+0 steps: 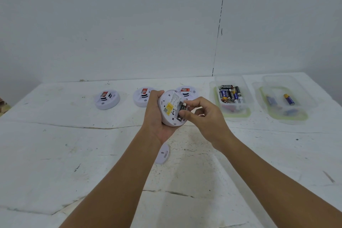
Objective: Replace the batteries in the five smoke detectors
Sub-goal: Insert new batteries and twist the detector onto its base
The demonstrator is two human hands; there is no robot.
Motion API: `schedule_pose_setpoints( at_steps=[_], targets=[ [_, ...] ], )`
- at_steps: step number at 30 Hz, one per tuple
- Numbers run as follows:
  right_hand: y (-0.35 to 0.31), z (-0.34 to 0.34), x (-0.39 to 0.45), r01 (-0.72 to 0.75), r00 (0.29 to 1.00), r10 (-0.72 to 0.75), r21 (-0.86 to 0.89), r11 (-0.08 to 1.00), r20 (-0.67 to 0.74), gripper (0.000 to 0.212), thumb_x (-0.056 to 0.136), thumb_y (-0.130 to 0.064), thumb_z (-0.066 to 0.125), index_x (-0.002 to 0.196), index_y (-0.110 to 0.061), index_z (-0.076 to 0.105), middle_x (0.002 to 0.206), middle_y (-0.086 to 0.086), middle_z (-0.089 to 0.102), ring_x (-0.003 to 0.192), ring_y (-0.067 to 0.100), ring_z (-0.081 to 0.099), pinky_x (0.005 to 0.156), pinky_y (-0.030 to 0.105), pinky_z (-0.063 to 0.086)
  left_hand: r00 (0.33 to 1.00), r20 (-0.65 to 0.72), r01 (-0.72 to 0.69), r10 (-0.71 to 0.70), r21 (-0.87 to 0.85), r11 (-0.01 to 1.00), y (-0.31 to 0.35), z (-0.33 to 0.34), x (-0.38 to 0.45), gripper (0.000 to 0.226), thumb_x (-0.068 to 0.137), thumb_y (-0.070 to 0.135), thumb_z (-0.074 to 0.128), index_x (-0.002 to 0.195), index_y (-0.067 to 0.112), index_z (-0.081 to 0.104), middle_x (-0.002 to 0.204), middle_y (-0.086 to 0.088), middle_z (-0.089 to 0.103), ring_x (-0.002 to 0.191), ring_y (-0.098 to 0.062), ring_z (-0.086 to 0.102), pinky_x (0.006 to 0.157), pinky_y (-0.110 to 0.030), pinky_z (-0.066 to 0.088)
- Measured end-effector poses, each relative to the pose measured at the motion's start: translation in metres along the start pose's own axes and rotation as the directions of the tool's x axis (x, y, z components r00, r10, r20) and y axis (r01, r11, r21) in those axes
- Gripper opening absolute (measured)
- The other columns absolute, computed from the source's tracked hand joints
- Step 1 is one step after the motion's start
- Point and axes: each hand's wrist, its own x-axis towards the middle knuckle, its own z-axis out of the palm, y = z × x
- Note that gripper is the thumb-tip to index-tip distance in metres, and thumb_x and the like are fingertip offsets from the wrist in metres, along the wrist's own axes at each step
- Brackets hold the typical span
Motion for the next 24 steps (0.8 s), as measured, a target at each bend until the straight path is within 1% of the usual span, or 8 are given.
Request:
schedule_pose_setpoints(
  at_steps=[2,4,6,13,16,19,22,24],
  targets=[
    [0.003,0.001,-0.001,0.04,0.999,-0.04,-0.063,0.997,-0.013,0.019,0.086,-0.03,0.085,0.102,-0.028,0.075,0.102,-0.006,0.07,0.069,0.006,0.049,0.069,0.024,0.045,1.0,-0.005,-0.004,0.004,0.01,1.0,0.0,0.002,0.0,0.051,0.097,0.043,0.048,0.078,0.009,0.082,0.098,-0.016,0.075,0.092,-0.031,0.065,0.072,-0.034,0.049],
    [0.005,0.002,-0.002,0.089,0.995,-0.094,-0.149,0.985,-0.031,0.017,0.088,-0.034,0.083,0.102,-0.029,0.074,0.106,-0.006,0.068,0.071,0.004,0.049,0.071,0.021,0.045,0.999,0.013,-0.03,0.029,0.016,0.999,0.001,0.003,0.001,0.054,0.098,0.04,0.045,0.07,0.01,0.08,0.087,-0.014,0.075,0.074,-0.026,0.068,0.06,-0.029,0.049],
    [0.006,0.003,-0.004,0.127,0.99,-0.138,-0.211,0.969,-0.039,0.016,0.09,-0.036,0.08,0.102,-0.029,0.073,0.106,-0.007,0.066,0.073,0.004,0.05,0.072,0.017,0.044,0.999,0.025,-0.042,0.041,0.01,0.999,0.003,0.005,0.002,0.056,0.099,0.039,0.044,0.065,0.012,0.078,0.077,-0.01,0.073,0.062,-0.023,0.067,0.057,-0.027,0.046],
    [0.011,0.009,-0.007,0.249,0.956,-0.29,-0.41,0.877,-0.042,0.024,0.094,-0.035,0.075,0.115,-0.023,0.074,0.099,-0.005,0.064,0.091,0.007,0.059,0.074,0.012,0.043,0.999,-0.041,-0.035,0.035,0.01,0.999,0.002,0.002,0.007,0.042,0.094,0.039,0.052,0.069,0.014,0.076,0.081,-0.008,0.07,0.084,-0.025,0.058,0.062,-0.03,0.045],
    [0.015,0.011,-0.008,0.252,0.949,-0.311,-0.462,0.85,-0.054,0.029,0.096,-0.037,0.072,0.121,-0.023,0.074,0.097,-0.009,0.062,0.092,0.009,0.06,0.074,0.011,0.042,0.999,-0.01,-0.038,0.038,0.01,0.999,0.001,0.003,0.01,0.048,0.095,0.04,0.05,0.068,0.013,0.079,0.083,-0.01,0.073,0.082,-0.027,0.062,0.059,-0.028,0.048],
    [0.016,0.012,-0.009,0.266,0.938,-0.34,-0.507,0.82,-0.059,0.032,0.1,-0.038,0.067,0.127,-0.022,0.073,0.095,-0.013,0.059,0.09,0.009,0.059,0.074,0.01,0.041,1.0,0.005,-0.02,0.02,0.006,1.0,0.0,0.004,0.014,0.048,0.094,0.042,0.052,0.071,0.011,0.08,0.09,-0.013,0.073,0.081,-0.026,0.06,0.066,-0.033,0.046],
    [0.019,0.01,-0.011,0.255,0.942,-0.329,-0.499,0.828,-0.065,0.032,0.103,-0.034,0.063,0.134,-0.025,0.07,0.095,-0.012,0.06,0.09,0.01,0.059,0.076,0.017,0.047,1.0,-0.018,0.008,-0.008,0.02,1.0,0.0,0.009,0.019,0.042,0.092,0.043,0.055,0.081,0.009,0.077,0.101,-0.013,0.064,0.079,-0.024,0.054,0.062,-0.032,0.049],
    [0.02,0.004,-0.01,0.238,0.946,-0.316,-0.505,0.83,-0.074,0.031,0.105,-0.032,0.061,0.133,-0.025,0.07,0.093,-0.01,0.059,0.088,0.012,0.059,0.075,0.023,0.049,0.999,-0.033,0.024,-0.023,0.037,0.999,-0.002,0.015,0.022,0.036,0.092,0.043,0.055,0.088,0.01,0.069,0.093,-0.011,0.062,0.075,-0.021,0.051,0.058,-0.029,0.048]
  ],
)
